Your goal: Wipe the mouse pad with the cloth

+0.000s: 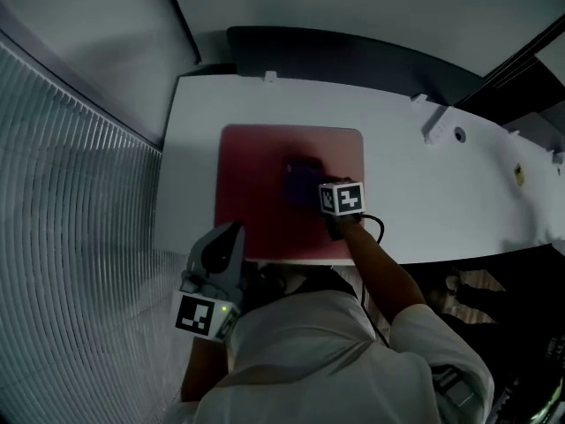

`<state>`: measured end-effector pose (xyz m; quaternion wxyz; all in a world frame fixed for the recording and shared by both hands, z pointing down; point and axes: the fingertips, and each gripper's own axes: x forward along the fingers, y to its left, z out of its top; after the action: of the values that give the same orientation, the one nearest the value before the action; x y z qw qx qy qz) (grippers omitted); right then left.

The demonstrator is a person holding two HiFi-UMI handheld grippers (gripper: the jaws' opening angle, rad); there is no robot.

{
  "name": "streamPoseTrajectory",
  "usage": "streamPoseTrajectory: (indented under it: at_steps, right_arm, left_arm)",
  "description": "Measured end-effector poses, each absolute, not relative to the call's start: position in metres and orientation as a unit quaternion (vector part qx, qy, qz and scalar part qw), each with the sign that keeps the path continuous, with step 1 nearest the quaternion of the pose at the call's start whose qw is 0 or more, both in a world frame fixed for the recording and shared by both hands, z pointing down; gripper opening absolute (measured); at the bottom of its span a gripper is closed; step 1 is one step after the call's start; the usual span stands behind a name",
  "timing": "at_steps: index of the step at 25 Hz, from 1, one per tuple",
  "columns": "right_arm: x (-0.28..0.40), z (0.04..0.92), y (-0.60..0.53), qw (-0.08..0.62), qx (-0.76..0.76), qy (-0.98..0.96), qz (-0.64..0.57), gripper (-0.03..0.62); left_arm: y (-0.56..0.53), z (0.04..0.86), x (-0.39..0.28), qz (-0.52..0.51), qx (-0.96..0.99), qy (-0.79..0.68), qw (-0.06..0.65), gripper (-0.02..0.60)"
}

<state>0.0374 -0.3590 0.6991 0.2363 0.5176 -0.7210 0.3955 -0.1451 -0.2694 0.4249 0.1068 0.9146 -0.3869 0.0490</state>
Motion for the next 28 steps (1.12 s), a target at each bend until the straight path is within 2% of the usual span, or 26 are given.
streamPoseTrajectory:
  at_steps: [10, 17, 22, 28]
  right_arm:
    - [0.196, 0.697, -0.299, 0.223, 0.599, -0.648, 0.414, 0.049]
    - [0.249, 0.673, -0.288, 0.235, 0.627, -0.643, 0.372, 0.049]
    - [0.211, 0.612, -0.293, 0.176, 0.612, -0.687, 0.351, 0.049]
    - [0.076, 0.570, -0.320, 0.131, 0.507, -0.779, 0.343, 0.049]
  left_arm:
    - [-0.258, 0.412, -0.047, 0.048, 0.940, -0.324, 0.097, 0.002]
    - [-0.254, 0.408, -0.024, 0.050, 0.938, -0.330, 0.097, 0.002]
    - [-0.256, 0.408, -0.048, 0.052, 0.926, -0.360, 0.102, 0.002]
    - [-0.261, 0.411, -0.109, 0.046, 0.905, -0.411, 0.096, 0.002]
